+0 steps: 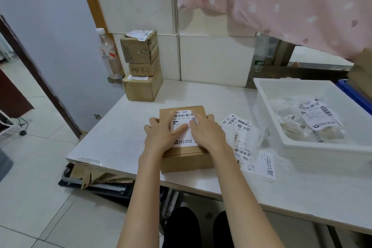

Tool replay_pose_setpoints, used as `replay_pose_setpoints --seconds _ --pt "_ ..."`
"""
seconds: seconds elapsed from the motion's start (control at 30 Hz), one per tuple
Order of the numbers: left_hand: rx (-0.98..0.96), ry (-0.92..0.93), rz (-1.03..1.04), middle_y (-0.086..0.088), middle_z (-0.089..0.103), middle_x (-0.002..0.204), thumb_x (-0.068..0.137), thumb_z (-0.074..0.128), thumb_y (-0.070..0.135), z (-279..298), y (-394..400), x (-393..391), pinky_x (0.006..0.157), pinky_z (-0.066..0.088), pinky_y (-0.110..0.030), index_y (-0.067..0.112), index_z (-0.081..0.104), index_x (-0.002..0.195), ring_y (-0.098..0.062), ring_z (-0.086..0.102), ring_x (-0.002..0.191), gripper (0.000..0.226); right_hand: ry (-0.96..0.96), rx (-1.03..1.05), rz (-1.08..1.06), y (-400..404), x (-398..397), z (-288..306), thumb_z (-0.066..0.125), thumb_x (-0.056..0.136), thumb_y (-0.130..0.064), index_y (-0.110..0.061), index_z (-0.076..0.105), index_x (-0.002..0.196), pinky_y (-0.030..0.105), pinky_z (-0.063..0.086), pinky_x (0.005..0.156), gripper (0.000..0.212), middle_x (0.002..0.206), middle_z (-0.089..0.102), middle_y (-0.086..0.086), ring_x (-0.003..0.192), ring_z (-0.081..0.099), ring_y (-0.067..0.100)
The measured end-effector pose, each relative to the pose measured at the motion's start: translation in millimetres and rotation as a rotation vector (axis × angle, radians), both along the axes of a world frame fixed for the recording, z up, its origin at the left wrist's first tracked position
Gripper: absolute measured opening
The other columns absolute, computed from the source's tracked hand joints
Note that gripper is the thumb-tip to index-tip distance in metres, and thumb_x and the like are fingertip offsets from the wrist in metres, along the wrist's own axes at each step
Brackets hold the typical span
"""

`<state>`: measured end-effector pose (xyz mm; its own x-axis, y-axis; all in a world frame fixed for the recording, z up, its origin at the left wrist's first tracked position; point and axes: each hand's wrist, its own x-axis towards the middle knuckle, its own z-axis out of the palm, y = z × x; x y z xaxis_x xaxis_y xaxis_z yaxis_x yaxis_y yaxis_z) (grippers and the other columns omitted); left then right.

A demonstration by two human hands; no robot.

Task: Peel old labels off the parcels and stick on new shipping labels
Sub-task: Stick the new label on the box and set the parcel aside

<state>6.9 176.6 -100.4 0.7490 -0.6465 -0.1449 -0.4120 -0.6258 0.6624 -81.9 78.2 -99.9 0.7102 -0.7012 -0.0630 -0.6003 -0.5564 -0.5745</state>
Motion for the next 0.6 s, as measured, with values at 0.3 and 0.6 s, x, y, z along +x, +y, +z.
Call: replay_pose_setpoints --seconds 0.3,0.6 --pt "0.086 0.233 0.139 0.002 0.052 0.123 0.067 0.063 0.082 4.2 15.9 19.7 0.079 0.046 -0.033 0.004 0.042 0.128 -0.024 0.055 0.111 0.101 -0.020 0.176 -0.136 -9.9 -23.2 5.3 0.044 0.096 -0.056 -0.010 0.031 0.147 0.039 0.041 0.096 0.070 0.137 0.054 0.012 0.125 0.050 0.032" --pt "0.095 0.225 0.084 -0.006 0.061 0.104 0.091 0.059 0.053 8.9 12.4 11.6 0.078 0.040 -0.031 0.016 0.059 0.097 -0.024 0.055 0.095 0.037 -0.026 0.155 -0.093 -9.8 -23.1 2.1 0.063 0.083 -0.054 -0.013 0.069 0.099 0.040 0.055 0.082 0.045 0.098 0.071 0.003 0.091 0.066 0.024"
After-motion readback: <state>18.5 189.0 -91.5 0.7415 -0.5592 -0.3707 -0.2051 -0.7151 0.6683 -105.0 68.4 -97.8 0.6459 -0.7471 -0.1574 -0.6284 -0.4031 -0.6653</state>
